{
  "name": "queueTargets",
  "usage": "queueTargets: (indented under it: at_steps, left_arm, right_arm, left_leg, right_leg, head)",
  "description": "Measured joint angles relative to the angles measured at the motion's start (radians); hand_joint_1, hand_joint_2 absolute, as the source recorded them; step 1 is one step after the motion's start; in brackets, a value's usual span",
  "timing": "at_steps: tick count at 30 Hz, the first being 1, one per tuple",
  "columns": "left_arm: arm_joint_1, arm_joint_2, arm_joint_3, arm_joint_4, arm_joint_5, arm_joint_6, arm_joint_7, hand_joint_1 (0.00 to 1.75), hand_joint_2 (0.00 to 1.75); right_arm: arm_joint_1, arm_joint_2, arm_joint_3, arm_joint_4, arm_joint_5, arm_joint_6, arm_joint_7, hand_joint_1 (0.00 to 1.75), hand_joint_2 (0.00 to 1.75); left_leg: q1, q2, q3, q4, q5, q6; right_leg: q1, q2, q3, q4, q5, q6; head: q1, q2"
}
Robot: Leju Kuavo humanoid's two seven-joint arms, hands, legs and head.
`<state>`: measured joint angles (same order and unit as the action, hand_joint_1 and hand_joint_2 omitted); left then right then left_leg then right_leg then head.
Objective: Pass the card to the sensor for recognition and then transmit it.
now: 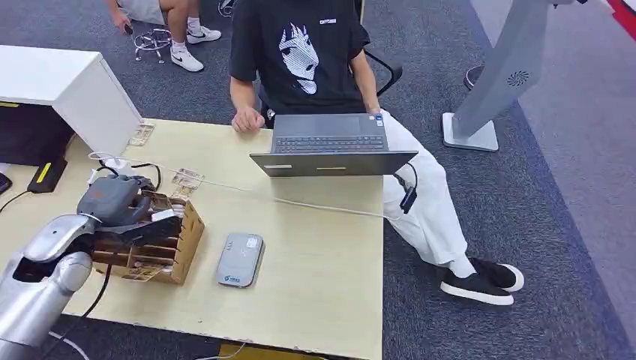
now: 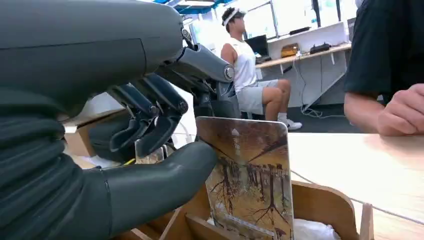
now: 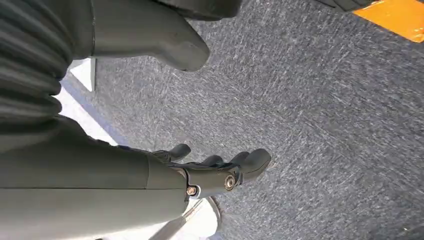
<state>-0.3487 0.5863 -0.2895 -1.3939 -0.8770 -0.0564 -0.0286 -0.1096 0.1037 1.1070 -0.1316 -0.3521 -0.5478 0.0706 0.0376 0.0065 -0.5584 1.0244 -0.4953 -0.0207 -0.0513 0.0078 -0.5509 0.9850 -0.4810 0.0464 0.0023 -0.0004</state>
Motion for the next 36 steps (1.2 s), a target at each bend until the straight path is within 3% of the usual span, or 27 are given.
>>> queueTargets:
  at_steps: [6,13,16,20,23,28,36]
  left_arm:
    - [0.000,-0.001,0.003,0.007,0.002,0.019,0.001,1.75,1.75]
    - [-0.002,-0.015,0.012,0.009,-0.035,0.094,0.005,1.75,1.75]
    - [-0.005,-0.028,0.037,0.002,-0.096,0.235,0.008,1.75,1.75]
    - [-0.010,-0.055,0.096,-0.083,-0.202,0.454,0.018,1.75,1.75]
    - [-0.024,-0.070,0.139,-0.157,-0.258,0.528,0.029,1.75,1.75]
    - [-0.063,-0.081,0.186,-0.229,-0.299,0.529,0.033,1.75,1.75]
    - [-0.104,-0.083,0.188,-0.230,-0.329,0.517,0.049,1.75,1.75]
  right_arm:
    - [-0.001,0.000,0.000,0.000,-0.004,0.001,-0.003,0.00,1.75]
    - [-0.001,0.000,0.000,0.000,-0.013,0.000,-0.008,0.00,1.75]
    - [0.000,0.000,0.000,0.000,-0.012,-0.007,-0.008,0.00,1.75]
    - [0.004,0.001,0.000,0.000,-0.013,-0.022,-0.009,0.00,1.75]
    - [0.007,0.001,0.000,0.000,-0.014,-0.031,-0.010,0.00,1.75]
    - [0.007,0.001,0.000,0.000,-0.018,-0.033,-0.012,0.00,1.75]
    - [0.007,0.001,0.000,0.000,-0.029,-0.035,-0.014,0.00,1.75]
  left_leg:
    - [0.000,0.000,0.000,0.000,0.000,0.000]
    - [0.000,0.000,0.000,0.000,0.000,0.000]
    - [0.000,0.000,0.000,0.000,0.000,0.000]
    - [0.000,0.000,0.000,0.000,0.000,0.000]
    - [0.000,0.000,0.000,0.000,0.000,0.000]
    - [0.000,0.000,0.000,0.000,0.000,0.000]
    - [0.000,0.000,0.000,0.000,0.000,0.000]
  right_leg:
    - [0.000,0.000,0.000,0.000,0.000,0.000]
    - [0.000,0.000,0.000,0.000,0.000,0.000]
    - [0.000,0.000,0.000,0.000,0.000,0.000]
    - [0.000,0.000,0.000,0.000,0.000,0.000]
    - [0.000,0.000,0.000,0.000,0.000,0.000]
    - [0.000,0.000,0.000,0.000,0.000,0.000]
    - [0.000,0.000,0.000,0.000,0.000,0.000]
  head:
    - [0.000,0.000]
    - [0.000,0.000]
    - [0.000,0.000]
    - [0.000,0.000]
    - [0.000,0.000]
    - [0.000,0.000]
    - [0.000,0.000]
